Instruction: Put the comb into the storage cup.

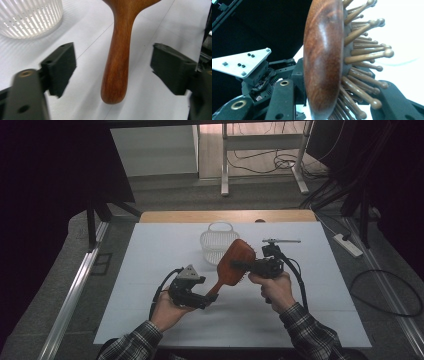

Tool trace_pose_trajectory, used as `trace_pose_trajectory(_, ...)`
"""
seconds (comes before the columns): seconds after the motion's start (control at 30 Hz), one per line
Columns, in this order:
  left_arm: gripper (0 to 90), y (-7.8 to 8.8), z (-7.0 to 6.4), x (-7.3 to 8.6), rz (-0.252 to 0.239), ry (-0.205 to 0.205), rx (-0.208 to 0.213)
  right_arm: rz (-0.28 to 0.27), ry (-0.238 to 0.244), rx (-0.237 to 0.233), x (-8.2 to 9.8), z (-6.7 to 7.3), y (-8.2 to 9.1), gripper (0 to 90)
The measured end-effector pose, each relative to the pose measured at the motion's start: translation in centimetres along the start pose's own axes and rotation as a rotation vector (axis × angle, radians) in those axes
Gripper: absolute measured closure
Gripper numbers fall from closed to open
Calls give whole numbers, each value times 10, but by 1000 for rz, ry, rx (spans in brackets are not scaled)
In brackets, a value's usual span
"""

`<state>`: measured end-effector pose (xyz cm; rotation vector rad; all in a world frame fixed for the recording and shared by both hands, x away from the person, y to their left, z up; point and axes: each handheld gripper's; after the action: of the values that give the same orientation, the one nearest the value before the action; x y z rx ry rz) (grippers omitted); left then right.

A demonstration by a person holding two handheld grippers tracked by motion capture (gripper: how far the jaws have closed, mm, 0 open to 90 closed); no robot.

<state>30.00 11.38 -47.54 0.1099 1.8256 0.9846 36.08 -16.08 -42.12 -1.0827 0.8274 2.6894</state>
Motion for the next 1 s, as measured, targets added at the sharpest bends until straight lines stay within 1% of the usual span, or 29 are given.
trace_pose_trajectory(0.07, 165, 1, 1, 0, 1, 7, 14, 1, 0, 3, 0, 0, 1, 552)
trace_pose_trajectory(0.13, 146, 2, 4, 0, 18, 24, 39, -4, 0, 4, -1, 0, 1, 552)
trace_pose_trajectory(0.2, 144, 3, 5, 1, 23, 29, 42, -5, 1, 5, -1, 0, 2, 552)
trace_pose_trajectory(0.23, 144, 5, 7, 2, 24, 39, 48, -5, 1, 5, -1, 0, 2, 552)
trace_pose_trajectory(0.27, 124, 8, 10, 3, 22, 59, 65, -7, 2, 4, -1, 0, 3, 552)
trace_pose_trajectory(0.4, 92, 13, 13, 5, 22, 70, 55, -11, 7, 6, -3, 1, 4, 552)
trace_pose_trajectory(0.43, 91, 14, 13, 6, 25, 67, 48, -13, 9, 6, -3, 1, 5, 552)
trace_pose_trajectory(0.5, 80, 15, 13, 7, 31, 65, 50, -16, 13, 10, -4, 1, 5, 552)
trace_pose_trajectory(0.53, 73, 16, 13, 8, 38, 62, 44, -16, 13, 12, -4, 2, 6, 552)
trace_pose_trajectory(0.63, 53, 16, 14, 10, 46, 66, 33, -20, 16, 9, -6, 2, 7, 551)
trace_pose_trajectory(0.8, 17, 22, 13, 13, 29, 54, 5, -34, 21, 19, -9, 2, 9, 551)
trace_pose_trajectory(0.93, 10, 27, 15, 18, 17, 68, -12, -47, 23, 32, -13, 2, 13, 552)
trace_pose_trajectory(1.0, 10, 30, 16, 21, 13, 69, -24, -52, 22, 32, -14, 1, 14, 552)
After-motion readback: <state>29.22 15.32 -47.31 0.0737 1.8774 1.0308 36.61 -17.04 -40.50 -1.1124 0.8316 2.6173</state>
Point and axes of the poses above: each handheld gripper's, and its own axes: y roughly backward along the jaws, x roughly out of its underside, z roughly to its left, and after that the axes turned 2 degrees about z, right-handed
